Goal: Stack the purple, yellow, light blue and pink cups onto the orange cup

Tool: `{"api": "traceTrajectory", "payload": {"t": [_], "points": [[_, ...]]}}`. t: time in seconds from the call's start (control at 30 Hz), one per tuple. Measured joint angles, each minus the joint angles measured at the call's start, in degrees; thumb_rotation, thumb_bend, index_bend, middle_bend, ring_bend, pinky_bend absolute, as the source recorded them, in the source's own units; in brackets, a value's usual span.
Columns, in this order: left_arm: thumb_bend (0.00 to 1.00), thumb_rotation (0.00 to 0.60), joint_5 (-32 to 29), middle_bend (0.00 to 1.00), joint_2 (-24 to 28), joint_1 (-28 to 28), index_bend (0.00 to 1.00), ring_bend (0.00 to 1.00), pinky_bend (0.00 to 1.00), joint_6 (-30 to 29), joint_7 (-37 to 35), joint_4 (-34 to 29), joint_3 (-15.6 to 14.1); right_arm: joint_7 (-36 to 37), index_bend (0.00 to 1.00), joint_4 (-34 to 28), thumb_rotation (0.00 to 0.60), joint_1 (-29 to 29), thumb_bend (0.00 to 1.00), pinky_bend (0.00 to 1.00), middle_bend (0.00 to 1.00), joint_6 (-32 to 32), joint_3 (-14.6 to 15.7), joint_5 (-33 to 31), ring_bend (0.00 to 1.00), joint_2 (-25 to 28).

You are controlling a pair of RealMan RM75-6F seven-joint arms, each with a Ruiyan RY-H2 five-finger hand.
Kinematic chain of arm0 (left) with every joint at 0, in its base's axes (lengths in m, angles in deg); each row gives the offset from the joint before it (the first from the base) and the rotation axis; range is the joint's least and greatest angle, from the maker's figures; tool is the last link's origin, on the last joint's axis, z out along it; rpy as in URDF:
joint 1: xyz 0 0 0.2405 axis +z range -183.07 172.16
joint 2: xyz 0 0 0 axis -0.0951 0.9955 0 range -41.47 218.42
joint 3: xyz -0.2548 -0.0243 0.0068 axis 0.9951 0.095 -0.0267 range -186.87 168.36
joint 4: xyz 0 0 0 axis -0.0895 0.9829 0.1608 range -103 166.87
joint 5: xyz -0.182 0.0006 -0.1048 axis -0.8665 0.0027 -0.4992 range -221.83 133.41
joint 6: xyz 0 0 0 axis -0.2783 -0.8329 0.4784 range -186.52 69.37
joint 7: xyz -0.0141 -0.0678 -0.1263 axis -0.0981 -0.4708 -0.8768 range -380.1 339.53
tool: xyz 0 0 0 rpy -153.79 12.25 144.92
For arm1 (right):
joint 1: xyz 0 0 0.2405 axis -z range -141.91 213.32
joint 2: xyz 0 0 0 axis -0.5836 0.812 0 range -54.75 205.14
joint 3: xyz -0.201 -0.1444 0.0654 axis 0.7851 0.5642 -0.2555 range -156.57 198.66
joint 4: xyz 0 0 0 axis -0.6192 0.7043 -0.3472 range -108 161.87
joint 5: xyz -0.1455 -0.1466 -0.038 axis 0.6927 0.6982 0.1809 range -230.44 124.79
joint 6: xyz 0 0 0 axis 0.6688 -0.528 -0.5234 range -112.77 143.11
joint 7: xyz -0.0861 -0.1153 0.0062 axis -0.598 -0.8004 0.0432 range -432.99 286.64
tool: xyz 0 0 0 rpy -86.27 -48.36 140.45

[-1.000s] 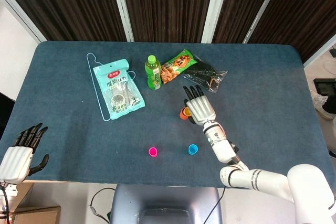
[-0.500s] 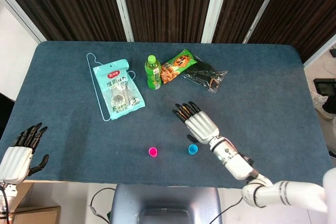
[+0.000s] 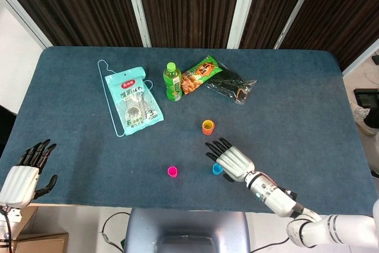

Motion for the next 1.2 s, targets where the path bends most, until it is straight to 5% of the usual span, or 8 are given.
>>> {"api": "traceTrajectory", "payload": {"t": [0.6, 0.9, 1.03, 1.2], "points": [[0.39, 0.600, -0.1, 0.00, 0.5, 0.2, 0.00, 0.00, 0.14, -0.2, -0.8, 0.0, -0.1, -1.3, 0.63, 3.0, 0.600, 0.1, 0.40, 0.00, 0.07, -1.2, -0.9, 0.1, 0.00, -3.8], [0.39, 0.600, -0.4, 0.00, 0.6, 0.5, 0.00, 0.00, 0.14, -0.7, -0.8, -0.1, 0.1, -1.9, 0.65, 2.6, 0.600, 0.3, 0.40, 0.00, 0.10, -2.2, -1.8, -0.7, 0.00, -3.7], [0.39, 0.600, -0.6, 0.00, 0.6, 0.5, 0.00, 0.00, 0.14, -0.5, -0.8, 0.0, 0.2, 0.2, 0.65, 2.8, 0.600, 0.8, 0.40, 0.00, 0.11, -6.0, -4.1, 0.5, 0.00, -4.1], [0.39, 0.600, -0.7, 0.00, 0.5, 0.3, 0.00, 0.00, 0.14, -0.1, -0.4, -0.1, 0.2, 2.9, 0.65, 6.2, 0.600, 0.4, 0.40, 0.00, 0.11, -11.2, -10.9, 0.8, 0.00, -6.9]]}}
